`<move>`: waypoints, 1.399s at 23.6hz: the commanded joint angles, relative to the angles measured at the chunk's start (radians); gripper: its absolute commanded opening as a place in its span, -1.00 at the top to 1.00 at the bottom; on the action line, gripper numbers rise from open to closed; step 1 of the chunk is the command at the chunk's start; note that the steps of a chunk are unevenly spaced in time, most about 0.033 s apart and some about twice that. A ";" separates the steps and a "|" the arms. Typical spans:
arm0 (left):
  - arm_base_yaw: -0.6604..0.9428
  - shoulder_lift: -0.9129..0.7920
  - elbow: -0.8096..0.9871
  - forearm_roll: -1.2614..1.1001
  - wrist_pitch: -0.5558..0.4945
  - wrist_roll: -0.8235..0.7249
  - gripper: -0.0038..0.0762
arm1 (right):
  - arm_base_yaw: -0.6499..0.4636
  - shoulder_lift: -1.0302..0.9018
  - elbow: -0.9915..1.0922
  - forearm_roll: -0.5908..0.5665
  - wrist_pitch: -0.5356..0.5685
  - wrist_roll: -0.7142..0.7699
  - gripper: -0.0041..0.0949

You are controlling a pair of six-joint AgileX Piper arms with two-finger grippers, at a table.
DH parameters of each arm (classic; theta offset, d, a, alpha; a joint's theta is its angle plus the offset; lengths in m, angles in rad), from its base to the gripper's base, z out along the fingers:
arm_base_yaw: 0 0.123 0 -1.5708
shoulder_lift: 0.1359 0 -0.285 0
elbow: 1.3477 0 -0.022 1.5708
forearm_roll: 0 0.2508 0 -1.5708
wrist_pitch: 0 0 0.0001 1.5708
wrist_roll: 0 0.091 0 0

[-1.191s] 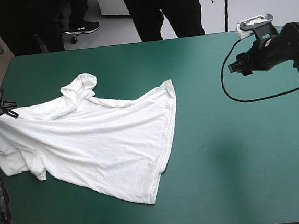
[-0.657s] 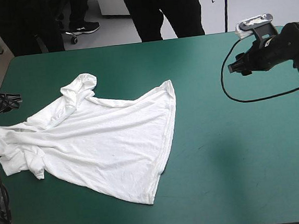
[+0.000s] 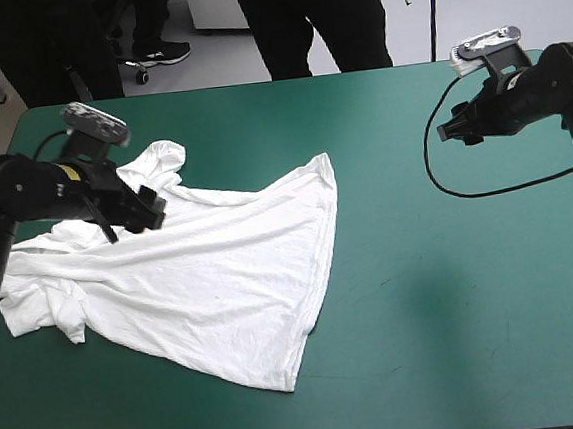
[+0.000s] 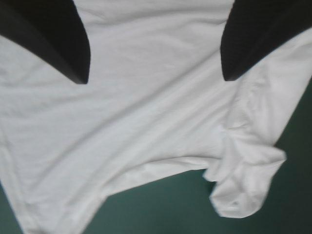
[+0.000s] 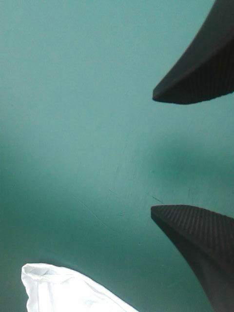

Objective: Fold the cloth

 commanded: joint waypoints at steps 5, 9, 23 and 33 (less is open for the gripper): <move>-0.268 -0.122 0.272 -0.018 -0.098 0.035 -0.44 | -0.007 -0.041 -0.032 -0.019 -0.049 -0.005 -0.25; -0.454 -0.144 0.440 -0.008 -0.127 0.048 -0.44 | -0.007 -0.041 -0.032 -0.024 -0.062 -0.005 -0.25; -0.811 -0.003 0.712 0.034 -0.438 0.065 -0.31 | -0.007 -0.041 -0.032 -0.048 -0.067 -0.005 -0.25; -0.811 0.116 0.728 0.023 -0.509 0.084 -0.31 | -0.007 -0.041 -0.032 -0.048 -0.067 -0.027 -0.25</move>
